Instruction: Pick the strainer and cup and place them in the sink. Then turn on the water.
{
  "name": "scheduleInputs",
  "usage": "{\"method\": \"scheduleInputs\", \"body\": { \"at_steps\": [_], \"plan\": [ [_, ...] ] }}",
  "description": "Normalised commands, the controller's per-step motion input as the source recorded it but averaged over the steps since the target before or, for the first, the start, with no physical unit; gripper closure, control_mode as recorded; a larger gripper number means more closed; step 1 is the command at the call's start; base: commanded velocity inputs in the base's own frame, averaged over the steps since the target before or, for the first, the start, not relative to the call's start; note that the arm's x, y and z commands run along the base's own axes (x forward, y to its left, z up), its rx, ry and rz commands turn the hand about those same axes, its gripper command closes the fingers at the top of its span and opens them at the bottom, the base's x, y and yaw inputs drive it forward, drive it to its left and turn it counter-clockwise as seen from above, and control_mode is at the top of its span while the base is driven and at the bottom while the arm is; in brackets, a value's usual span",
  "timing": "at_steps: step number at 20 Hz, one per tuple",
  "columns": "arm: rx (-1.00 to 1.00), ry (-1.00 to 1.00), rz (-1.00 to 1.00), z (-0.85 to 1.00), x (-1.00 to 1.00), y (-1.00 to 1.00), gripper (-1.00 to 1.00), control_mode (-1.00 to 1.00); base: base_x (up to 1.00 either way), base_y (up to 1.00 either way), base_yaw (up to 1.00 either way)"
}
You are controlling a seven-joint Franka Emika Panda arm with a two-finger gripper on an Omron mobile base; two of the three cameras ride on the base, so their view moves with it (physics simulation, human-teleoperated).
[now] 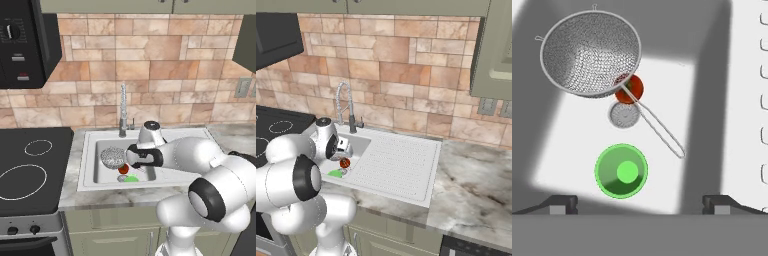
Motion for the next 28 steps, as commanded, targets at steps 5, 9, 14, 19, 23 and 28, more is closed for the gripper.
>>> {"method": "scheduleInputs", "body": {
  "at_steps": [5,9,14,19,23,28],
  "plan": [
    [0.00,0.06,0.00,0.16,-0.01,-0.42,-1.00,-1.00,0.00,0.00,0.00],
    [0.00,0.04,0.00,0.23,0.00,-0.51,-1.00,-1.00,0.00,0.00,0.00],
    [0.00,0.01,0.00,0.23,0.00,-0.42,-1.00,-1.00,0.00,0.00,0.00],
    [0.00,0.00,0.00,0.25,0.00,-0.26,-1.00,-1.00,0.00,0.00,0.00],
    [0.00,0.00,0.00,0.25,0.00,-0.17,-1.00,-1.00,0.00,0.00,0.00],
    [0.00,0.00,0.00,0.20,0.00,-0.12,-1.00,-1.00,0.00,0.00,0.00]
  ]
}}
